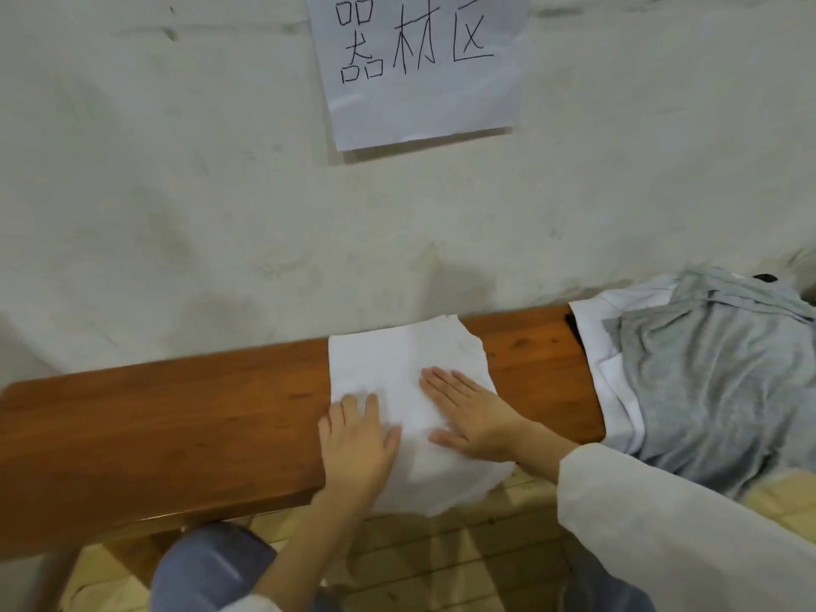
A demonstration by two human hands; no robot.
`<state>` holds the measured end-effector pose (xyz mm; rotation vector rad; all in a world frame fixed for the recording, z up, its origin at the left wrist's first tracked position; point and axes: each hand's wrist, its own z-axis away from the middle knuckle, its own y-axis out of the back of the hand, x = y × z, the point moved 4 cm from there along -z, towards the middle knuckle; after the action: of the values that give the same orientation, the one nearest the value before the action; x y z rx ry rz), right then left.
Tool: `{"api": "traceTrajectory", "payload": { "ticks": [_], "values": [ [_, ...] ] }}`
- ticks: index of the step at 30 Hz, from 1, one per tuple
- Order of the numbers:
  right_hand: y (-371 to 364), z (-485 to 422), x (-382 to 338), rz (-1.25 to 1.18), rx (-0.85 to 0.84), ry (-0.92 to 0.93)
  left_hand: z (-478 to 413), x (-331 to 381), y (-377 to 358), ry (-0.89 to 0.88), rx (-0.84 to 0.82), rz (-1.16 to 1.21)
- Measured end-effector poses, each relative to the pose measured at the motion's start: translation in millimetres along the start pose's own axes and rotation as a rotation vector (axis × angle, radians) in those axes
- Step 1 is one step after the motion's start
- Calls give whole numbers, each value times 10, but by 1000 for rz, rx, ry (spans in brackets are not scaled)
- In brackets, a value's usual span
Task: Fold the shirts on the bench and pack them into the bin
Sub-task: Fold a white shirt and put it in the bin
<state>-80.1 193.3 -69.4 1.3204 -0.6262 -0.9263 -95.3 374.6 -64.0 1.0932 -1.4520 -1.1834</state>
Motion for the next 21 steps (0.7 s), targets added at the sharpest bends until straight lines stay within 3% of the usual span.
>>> {"api": "traceTrajectory", "payload": {
  "ticks": [4,6,13,17,21],
  "values": [
    [-95,234,163,-67,23,-171,-266,-120,-107,-419,-203,-65],
    [-176,315,189,-48,-27,-196,-263,-162,-185,-524,-253,-47],
    [-226,583,54,108,-39,-190,-9,-156,-301,-532,-370,-111],
    [-238,621,-39,104,-69,-344,62,-126,-295,-566,-322,-165],
    [-223,664,-114,87,-91,-305,133,-117,-281,-596,-313,-227]
  ]
}}
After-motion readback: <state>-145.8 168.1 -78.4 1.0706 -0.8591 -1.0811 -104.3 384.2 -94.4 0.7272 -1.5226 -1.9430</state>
